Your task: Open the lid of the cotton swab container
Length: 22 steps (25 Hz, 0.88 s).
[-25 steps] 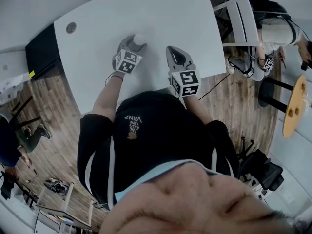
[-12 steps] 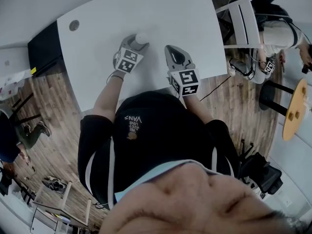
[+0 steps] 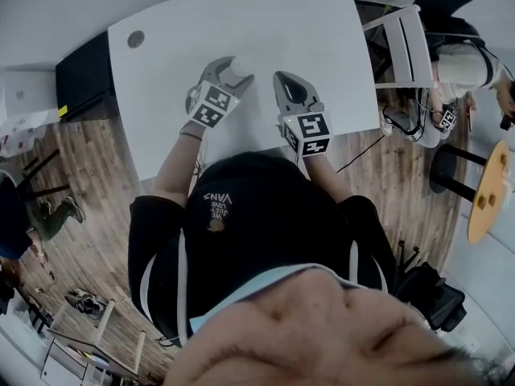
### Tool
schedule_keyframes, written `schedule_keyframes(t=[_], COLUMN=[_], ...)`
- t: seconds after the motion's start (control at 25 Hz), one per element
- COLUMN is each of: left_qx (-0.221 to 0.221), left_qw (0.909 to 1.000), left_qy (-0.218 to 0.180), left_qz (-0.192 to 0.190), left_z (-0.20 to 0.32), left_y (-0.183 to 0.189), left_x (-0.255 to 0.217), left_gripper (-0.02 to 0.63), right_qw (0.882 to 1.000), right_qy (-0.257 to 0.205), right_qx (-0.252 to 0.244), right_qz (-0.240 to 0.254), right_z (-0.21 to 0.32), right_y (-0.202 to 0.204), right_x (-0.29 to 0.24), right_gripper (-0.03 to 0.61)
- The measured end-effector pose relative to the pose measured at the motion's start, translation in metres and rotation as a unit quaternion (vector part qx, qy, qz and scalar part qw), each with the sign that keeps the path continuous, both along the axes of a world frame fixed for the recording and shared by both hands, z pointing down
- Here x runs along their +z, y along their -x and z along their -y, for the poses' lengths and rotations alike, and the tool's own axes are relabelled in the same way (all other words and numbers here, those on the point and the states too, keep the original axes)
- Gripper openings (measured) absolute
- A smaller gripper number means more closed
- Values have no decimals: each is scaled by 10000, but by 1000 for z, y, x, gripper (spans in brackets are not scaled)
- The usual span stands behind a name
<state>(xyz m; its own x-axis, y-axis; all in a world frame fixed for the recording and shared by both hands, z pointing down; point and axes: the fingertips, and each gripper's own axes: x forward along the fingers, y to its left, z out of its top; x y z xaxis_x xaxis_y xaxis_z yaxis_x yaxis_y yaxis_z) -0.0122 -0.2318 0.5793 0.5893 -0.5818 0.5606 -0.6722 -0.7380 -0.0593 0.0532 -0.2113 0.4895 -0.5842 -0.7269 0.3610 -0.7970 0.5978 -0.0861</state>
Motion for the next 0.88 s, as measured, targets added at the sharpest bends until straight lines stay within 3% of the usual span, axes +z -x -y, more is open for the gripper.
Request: schedule_keyframes(t=[0.44,0.88], left_qx=[165,55], left_qw=[9998,9998], left_qy=[-123,-44], left_qz=[-3,162], left_z=[-20,-42], left_y=[20,45], left_x=[-53,-59], left_gripper=[262,262], right_qw=[9997,9983], right_qy=[-215,-396], right_qx=[-99,-384], right_qz=[39,204], right_z=[-9,-28], right_y=[22,50], right_x=[-17,-31], right_gripper=[12,14])
